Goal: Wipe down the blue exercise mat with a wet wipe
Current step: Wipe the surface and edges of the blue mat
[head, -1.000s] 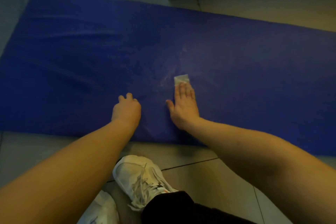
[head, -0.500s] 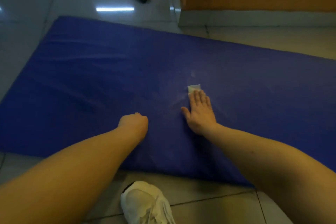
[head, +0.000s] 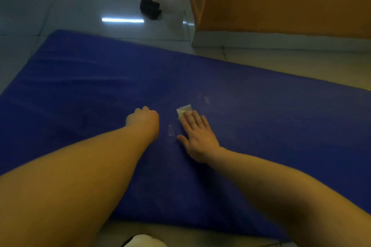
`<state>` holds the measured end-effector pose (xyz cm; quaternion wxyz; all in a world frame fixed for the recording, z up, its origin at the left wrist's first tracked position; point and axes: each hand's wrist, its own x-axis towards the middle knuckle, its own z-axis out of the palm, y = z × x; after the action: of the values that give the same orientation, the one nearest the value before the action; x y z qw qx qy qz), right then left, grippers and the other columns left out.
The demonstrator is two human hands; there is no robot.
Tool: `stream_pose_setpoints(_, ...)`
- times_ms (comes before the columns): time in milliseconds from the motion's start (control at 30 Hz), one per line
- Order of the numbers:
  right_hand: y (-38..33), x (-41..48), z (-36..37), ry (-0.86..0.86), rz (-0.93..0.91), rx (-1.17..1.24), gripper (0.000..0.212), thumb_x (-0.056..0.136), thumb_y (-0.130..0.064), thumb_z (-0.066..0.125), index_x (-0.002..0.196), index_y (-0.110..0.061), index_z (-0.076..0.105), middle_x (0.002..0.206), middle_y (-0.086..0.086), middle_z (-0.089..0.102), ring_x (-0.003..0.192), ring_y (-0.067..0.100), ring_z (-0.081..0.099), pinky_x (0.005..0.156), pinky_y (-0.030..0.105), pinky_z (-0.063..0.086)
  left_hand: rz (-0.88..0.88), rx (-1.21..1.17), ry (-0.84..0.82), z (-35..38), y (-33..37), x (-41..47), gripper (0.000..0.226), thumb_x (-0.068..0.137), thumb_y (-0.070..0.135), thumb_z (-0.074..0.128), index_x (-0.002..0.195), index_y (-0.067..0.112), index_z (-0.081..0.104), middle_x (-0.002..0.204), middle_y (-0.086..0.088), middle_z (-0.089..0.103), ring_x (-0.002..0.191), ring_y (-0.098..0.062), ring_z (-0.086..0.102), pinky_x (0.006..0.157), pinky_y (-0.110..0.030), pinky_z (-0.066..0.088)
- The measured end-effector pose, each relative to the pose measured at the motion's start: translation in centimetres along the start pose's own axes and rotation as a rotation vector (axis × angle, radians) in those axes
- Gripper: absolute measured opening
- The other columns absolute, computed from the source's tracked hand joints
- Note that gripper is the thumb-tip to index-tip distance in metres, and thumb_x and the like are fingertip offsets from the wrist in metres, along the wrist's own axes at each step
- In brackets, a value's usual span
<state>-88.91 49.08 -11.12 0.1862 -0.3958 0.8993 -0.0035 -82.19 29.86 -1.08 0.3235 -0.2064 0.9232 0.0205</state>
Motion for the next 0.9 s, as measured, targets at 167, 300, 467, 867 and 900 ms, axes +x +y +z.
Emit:
stream_pose_setpoints(167,6.7,3.9,-2.2,0.068,0.455,0.084,0.082,0.102,-0.062,0.017,0.161,-0.010,-0.005,0.169,0.009,-0.011,0.155,0.026,-0.014,0.126,0.043,-0.007,-0.028,-0.039,0.023,-0.4,-0.1,3.4,0.042,0.098,0.022,0.059,0.138,0.014,0.048,0.144,-0.008,0.037,0.132,-0.030,0.037,0.089,-0.042,0.049)
stream_pose_setpoints(300,5.7,7.5,-2.8,0.096,0.695,0.217,0.085,0.103,-0.061,0.016,0.159,-0.001,-0.009,0.167,0.017,-0.013,0.155,0.031,-0.013,0.125,0.046,-0.007,-0.075,-0.102,0.044,-0.2,-0.2,5.8,0.058,0.095,0.029,0.065,0.146,0.014,0.040,0.152,-0.009,0.029,0.139,-0.033,0.029,0.092,-0.044,0.049)
stream_pose_setpoints(467,0.1,12.2,-3.7,0.110,0.354,0.174,0.080,0.104,-0.058,0.018,0.161,-0.008,-0.005,0.168,0.015,-0.011,0.154,0.032,-0.014,0.125,0.048,-0.009,-0.083,-0.263,-0.018,0.0,-0.1,8.4,0.105,0.085,0.046,0.076,0.160,0.030,0.003,0.166,-0.005,-0.014,0.151,-0.042,-0.008,0.110,-0.065,0.035)
stream_pose_setpoints(867,11.6,18.6,-8.6,0.127,0.787,0.295,0.079,0.104,-0.057,0.013,0.159,-0.005,-0.011,0.168,0.013,-0.013,0.155,0.030,-0.013,0.125,0.045,-0.008,-0.072,-0.248,-0.054,0.8,0.2,10.1,0.110,0.084,0.046,0.077,0.160,0.031,-0.001,0.164,-0.007,-0.021,0.150,-0.045,-0.013,0.108,-0.070,0.031)
stream_pose_setpoints(900,10.7,19.8,-9.0,0.143,0.796,0.317,0.079,0.105,-0.056,0.015,0.159,-0.003,-0.009,0.168,0.014,-0.012,0.155,0.031,-0.012,0.125,0.044,-0.008,-0.073,-0.246,-0.055,0.8,0.2,10.1,0.110,0.084,0.045,0.077,0.160,0.031,-0.001,0.164,-0.008,-0.022,0.149,-0.045,-0.014,0.108,-0.071,0.031)
